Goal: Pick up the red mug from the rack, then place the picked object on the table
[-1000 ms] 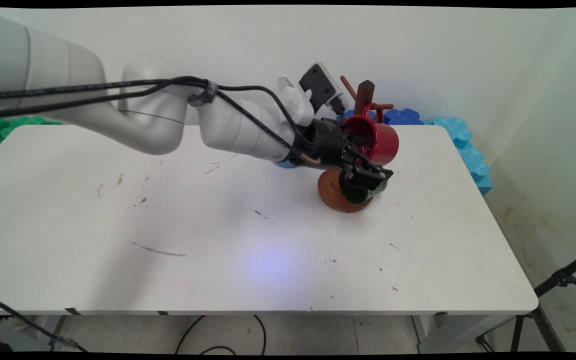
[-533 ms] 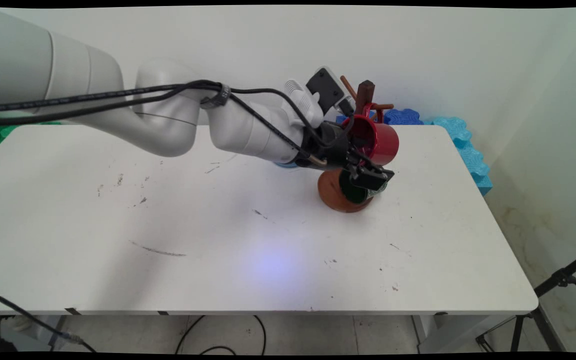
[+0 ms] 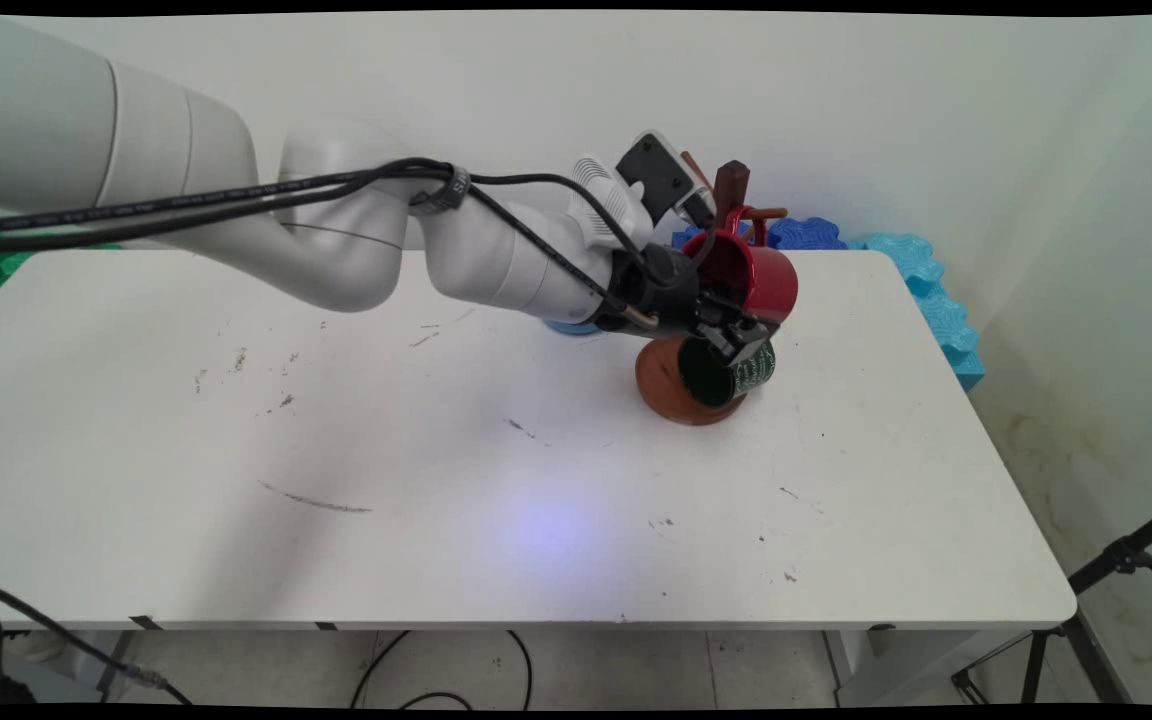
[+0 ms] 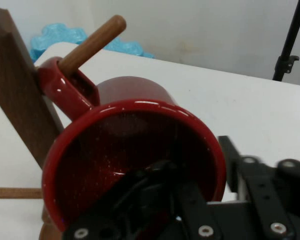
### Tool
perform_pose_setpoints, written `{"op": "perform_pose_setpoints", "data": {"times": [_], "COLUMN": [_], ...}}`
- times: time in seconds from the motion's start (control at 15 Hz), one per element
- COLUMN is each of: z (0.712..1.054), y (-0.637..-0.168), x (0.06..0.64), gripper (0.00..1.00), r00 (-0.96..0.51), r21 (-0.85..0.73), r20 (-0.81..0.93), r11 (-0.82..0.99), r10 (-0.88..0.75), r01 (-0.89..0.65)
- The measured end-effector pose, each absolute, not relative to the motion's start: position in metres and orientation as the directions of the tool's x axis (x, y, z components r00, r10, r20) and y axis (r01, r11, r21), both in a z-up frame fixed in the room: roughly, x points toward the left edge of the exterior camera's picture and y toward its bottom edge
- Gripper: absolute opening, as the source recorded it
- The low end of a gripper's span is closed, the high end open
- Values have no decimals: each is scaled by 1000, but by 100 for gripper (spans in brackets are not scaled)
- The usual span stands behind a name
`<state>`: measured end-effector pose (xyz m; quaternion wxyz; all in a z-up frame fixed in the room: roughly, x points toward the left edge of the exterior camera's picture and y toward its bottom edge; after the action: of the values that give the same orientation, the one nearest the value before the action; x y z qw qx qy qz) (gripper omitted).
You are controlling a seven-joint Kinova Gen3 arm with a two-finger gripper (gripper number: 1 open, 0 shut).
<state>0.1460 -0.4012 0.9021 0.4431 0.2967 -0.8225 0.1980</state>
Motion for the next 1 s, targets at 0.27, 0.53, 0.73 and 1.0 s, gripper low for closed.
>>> {"op": "perform_pose_setpoints", "data": {"times": [0.27, 0.53, 0.73, 1.0], "z": [902, 902, 903, 907], "y": [-397, -393, -388, -382], "x": [148, 151, 154, 158], "gripper": [0, 0, 0, 0], "r00": [-433, -435, -437, -432], "r21": [-60, -58, -58, -66], "r20": [844, 842, 843, 857], "r11": [745, 749, 755, 772], "r10": [-318, -318, -313, -282], "r01": [-664, -660, -653, -633]}}
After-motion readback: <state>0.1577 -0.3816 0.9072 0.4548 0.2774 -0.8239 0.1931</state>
